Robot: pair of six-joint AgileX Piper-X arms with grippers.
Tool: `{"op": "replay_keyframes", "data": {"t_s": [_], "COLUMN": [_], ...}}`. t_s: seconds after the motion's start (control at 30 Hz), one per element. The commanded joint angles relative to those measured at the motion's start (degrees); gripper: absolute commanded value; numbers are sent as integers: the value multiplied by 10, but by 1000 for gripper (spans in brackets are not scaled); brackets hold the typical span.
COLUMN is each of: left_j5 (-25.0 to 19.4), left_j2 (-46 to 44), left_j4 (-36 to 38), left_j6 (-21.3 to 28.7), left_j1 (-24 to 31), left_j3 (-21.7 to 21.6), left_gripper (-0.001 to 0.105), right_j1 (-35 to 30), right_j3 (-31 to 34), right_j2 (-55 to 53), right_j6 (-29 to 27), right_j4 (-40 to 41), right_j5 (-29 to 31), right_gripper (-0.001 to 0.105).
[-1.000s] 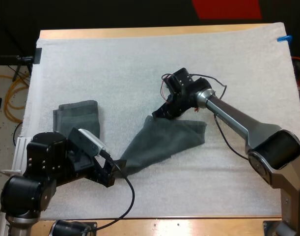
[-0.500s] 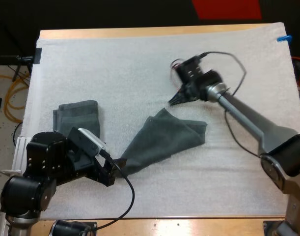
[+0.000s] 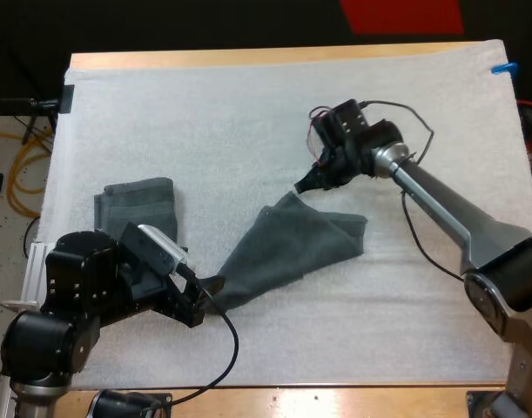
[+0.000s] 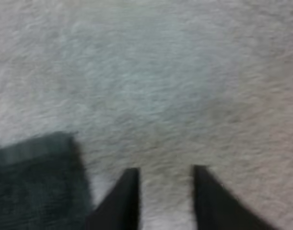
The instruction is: Pick towel from pile fold and stack
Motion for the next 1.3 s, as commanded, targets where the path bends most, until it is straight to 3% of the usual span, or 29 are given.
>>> {"op": "replay_keyframes", "data": {"t_s": [0.0, 0.1, 0.23, 0.37, 0.57, 0.87, 0.93, 1.07, 1.13, 1.27], "left_j5": [-1, -1, -1, -1, -1, -1, -1, -1, -1, -1], "left_j2": [-1, -1, -1, -1, -1, -1, -1, -1, -1, -1], "left_j4": [-2, -2, -1, 8, 16, 16, 16, 16, 16, 16], "left_j6": [1, 1, 1, 1, 1, 1, 1, 1, 1, 1], "left_j1": [-3, -3, -3, -3, -3, -3, -3, -3, -3, -3], "left_j3": [-3, -3, -3, -3, -3, -3, -3, -3, -3, -3], "left_gripper": [71, 71, 71, 71, 71, 71, 71, 71, 71, 71], "right_j1": [9, 34, 68, 85, 84, 84, 84, 84, 84, 84], "right_j3": [0, 0, 0, -6, -16, -17, -17, -17, -17, -17], "right_j2": [-13, -13, -10, 4, 37, 57, 60, 60, 60, 58], "right_j6": [-7, -17, -25, -25, -11, 10, 10, 10, 10, 8], "right_j4": [1, -4, -29, -49, -35, -41, -39, -38, -40, -40], "right_j5": [-9, -9, -6, 15, 54, 52, 43, 26, 26, 39], "right_gripper": [58, 61, 51, 50, 50, 48, 42, 11, 0, 0]}}
